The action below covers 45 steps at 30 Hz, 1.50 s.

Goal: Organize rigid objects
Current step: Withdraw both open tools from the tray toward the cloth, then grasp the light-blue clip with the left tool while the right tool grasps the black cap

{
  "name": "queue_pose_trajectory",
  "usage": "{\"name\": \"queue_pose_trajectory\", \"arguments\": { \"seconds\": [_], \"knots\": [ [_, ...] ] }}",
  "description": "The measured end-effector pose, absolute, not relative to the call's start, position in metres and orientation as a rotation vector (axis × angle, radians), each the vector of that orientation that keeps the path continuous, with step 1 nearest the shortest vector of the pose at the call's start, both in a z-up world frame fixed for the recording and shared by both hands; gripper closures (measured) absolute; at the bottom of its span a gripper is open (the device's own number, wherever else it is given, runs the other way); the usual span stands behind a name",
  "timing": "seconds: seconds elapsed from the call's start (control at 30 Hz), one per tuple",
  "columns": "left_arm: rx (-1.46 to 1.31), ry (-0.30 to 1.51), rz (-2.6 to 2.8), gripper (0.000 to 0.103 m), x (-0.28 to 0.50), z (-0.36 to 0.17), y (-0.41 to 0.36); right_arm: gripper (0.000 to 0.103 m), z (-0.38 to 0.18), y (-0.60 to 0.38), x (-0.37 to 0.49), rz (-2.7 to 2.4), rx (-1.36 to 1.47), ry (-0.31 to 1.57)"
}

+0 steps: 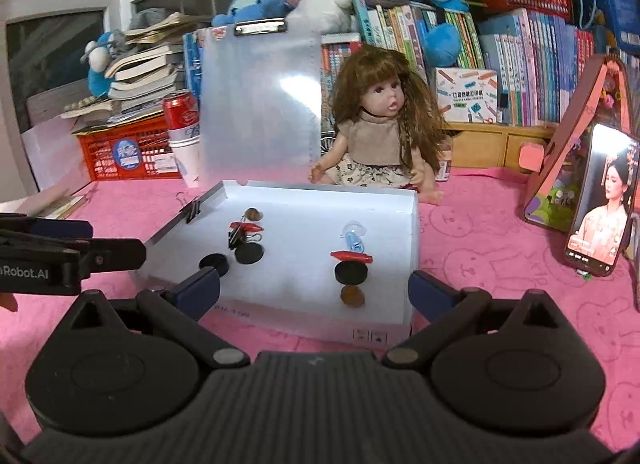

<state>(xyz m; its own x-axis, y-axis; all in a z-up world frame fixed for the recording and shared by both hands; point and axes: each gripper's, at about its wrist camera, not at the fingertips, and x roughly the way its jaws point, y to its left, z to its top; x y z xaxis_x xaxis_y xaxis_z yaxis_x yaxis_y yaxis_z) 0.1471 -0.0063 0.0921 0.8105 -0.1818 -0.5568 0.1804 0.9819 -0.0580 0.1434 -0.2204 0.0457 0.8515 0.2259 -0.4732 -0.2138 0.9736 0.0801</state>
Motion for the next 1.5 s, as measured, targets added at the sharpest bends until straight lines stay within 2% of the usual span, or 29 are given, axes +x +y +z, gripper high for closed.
{"name": "queue_pose_trajectory", "arguments": {
  "seconds": [0.9, 1.2, 1.5],
  "knots": [
    [0.075, 0.640, -0.288, 0.021, 0.050, 0.036, -0.018, 0.000, 0.000, -0.211, 0.060, 0.298, -0.219, 0.486],
    [0.121, 0.636, -0.328, 0.021, 0.025, 0.023, -0.027, 0.000, -0.009, -0.221, 0.048, 0.308, -0.181, 0.509],
    [0.107, 0.659, -0.330, 0.027, 0.024, 0.015, -0.028, 0.002, -0.018, -0.218, 0.030, 0.358, -0.231, 0.502]
  ]
}}
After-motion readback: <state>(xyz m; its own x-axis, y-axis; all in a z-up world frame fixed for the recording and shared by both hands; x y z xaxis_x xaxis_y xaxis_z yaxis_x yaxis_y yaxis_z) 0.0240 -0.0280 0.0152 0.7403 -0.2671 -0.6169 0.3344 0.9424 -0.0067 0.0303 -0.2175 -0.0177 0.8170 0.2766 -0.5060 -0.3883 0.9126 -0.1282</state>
